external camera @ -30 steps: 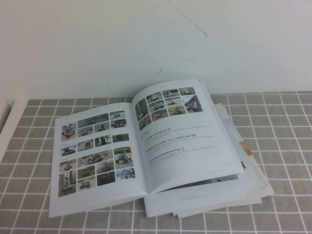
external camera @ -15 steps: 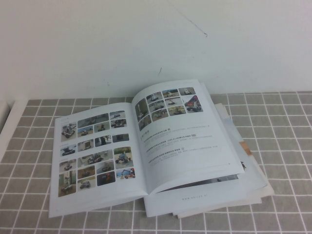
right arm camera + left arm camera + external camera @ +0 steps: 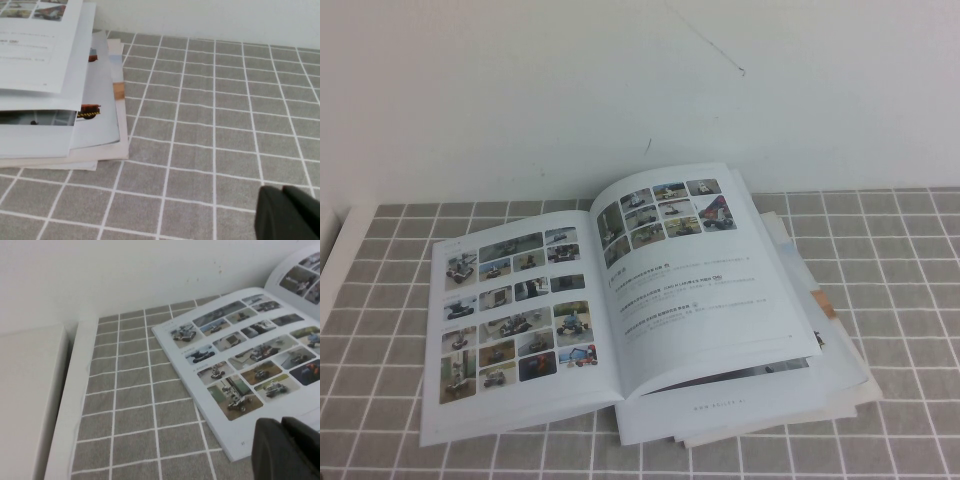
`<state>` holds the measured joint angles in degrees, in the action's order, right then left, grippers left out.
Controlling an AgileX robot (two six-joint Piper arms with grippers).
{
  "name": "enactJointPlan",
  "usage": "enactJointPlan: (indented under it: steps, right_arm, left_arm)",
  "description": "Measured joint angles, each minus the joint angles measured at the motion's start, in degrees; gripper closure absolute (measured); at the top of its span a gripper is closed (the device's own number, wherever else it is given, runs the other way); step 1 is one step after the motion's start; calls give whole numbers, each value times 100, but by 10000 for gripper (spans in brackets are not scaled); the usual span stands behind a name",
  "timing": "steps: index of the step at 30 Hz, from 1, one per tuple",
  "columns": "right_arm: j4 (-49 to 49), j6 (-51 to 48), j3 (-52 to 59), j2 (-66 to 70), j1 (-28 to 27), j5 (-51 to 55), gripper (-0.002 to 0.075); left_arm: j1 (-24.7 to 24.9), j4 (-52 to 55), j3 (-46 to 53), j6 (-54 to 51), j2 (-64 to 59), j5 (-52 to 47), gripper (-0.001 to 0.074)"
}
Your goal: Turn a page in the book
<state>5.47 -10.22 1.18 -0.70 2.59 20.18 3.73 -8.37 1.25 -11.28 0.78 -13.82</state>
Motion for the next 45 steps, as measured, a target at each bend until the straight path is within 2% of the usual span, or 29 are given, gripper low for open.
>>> enactJointPlan:
  steps: [4, 7, 10, 16, 23, 28, 32, 38, 42, 45]
  right_arm:
    - [0, 0, 0, 0, 0, 8, 729]
    - [0, 0, 0, 0, 0, -58, 729]
    - [0, 0, 42, 0, 0, -426, 729]
    - [0, -53, 51, 0, 0, -2099, 729]
    - [343, -637, 51, 0, 0, -3383, 729]
    - [1425, -323, 51, 0, 0, -4127, 729]
    - [1952, -304, 51, 0, 0, -4698, 729]
    - [2052, -599, 51, 0, 0, -5924, 729]
    - [1882, -349, 51, 0, 0, -6865, 729]
    - [1435, -209, -33, 0, 0, -7020, 729]
  left_arm:
    - [0, 91, 0, -10, 0, -87, 739]
    - [0, -50, 0, 42, 0, 256, 739]
    - [0, -653, 0, 412, 0, 1180, 739]
    - [0, -1804, 0, 864, 0, 3445, 739]
    - [0, -2085, 0, 923, 0, 4834, 739]
    - [0, -2108, 0, 1128, 0, 5064, 739]
    - [0, -2117, 0, 1858, 0, 5475, 739]
    - [0, -2131, 0, 2846, 0, 6205, 739]
    - [0, -2153, -249, 3348, 0, 6033, 739]
    - [0, -2153, -864, 3301, 0, 5659, 739]
